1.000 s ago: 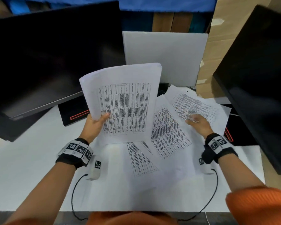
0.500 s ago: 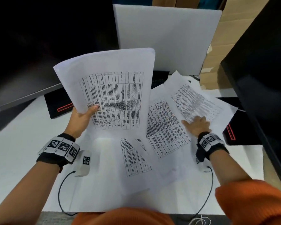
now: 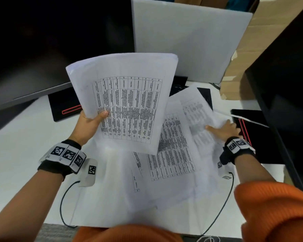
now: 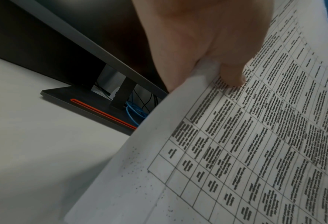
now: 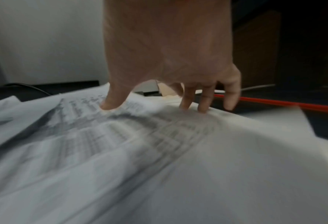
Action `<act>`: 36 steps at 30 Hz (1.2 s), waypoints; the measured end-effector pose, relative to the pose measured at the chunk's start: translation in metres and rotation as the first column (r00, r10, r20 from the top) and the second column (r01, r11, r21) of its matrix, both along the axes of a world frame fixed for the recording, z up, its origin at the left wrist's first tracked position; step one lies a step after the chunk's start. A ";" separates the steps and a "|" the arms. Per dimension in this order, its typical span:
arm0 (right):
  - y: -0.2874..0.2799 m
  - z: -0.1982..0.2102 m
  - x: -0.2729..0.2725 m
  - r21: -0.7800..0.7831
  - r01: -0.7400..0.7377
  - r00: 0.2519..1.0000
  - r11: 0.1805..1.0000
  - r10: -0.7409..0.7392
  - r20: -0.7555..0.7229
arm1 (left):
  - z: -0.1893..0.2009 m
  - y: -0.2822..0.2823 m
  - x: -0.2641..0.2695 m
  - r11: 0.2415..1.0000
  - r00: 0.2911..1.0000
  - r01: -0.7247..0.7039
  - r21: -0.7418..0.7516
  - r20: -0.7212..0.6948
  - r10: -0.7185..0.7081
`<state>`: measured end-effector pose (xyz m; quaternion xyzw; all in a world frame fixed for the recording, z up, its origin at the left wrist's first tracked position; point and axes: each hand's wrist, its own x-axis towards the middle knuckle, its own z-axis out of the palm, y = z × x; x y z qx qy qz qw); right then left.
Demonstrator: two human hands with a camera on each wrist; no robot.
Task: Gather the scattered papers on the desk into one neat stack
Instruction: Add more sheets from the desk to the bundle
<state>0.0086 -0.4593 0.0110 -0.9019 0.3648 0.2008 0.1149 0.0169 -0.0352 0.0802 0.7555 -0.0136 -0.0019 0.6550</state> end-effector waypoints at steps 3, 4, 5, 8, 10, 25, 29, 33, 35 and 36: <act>0.016 -0.003 -0.002 0.073 -0.069 0.997 0.995 0.072 -0.035 | -0.003 0.004 0.000 1.000 1.000 -0.001 -0.009 -0.001 0.001; 0.025 -0.004 -0.004 0.083 -0.093 0.995 0.992 0.096 -0.032 | -0.004 0.005 0.000 1.000 1.000 -0.003 -0.008 -0.001 0.003; 0.035 -0.005 -0.007 0.085 -0.117 0.993 0.989 0.120 -0.022 | -0.005 0.006 0.000 1.000 1.000 -0.008 -0.003 0.000 0.008; 0.066 -0.007 -0.020 0.165 -0.072 0.995 0.984 0.059 0.087 | -0.009 0.007 0.000 1.000 1.000 -0.014 0.007 -0.006 0.014; 0.083 -0.006 -0.028 0.287 -0.006 0.983 0.958 -0.048 0.180 | -0.013 0.010 -0.001 1.000 1.000 -0.015 0.015 -0.024 0.016; 0.173 -0.008 -0.060 0.221 -0.033 0.995 0.975 0.011 0.102 | -0.011 0.025 -0.028 0.999 0.998 -0.030 -0.015 -0.062 0.029; 0.184 -0.008 -0.060 0.241 -0.028 0.998 0.970 0.014 0.059 | -0.008 0.034 -0.033 1.000 0.997 -0.018 0.003 -0.071 0.019; 0.184 -0.003 -0.062 0.208 -0.013 1.000 0.978 0.007 0.029 | -0.002 0.041 -0.037 0.999 0.997 -0.035 0.008 -0.066 0.036; 0.186 -0.003 -0.065 0.251 0.004 0.999 0.968 -0.017 0.049 | 0.000 0.043 -0.039 0.999 0.998 -0.034 0.001 -0.057 0.034; 0.188 -0.004 -0.067 0.279 0.012 0.997 0.960 -0.034 0.072 | 0.000 0.044 -0.040 0.999 0.998 -0.034 -0.002 -0.053 0.033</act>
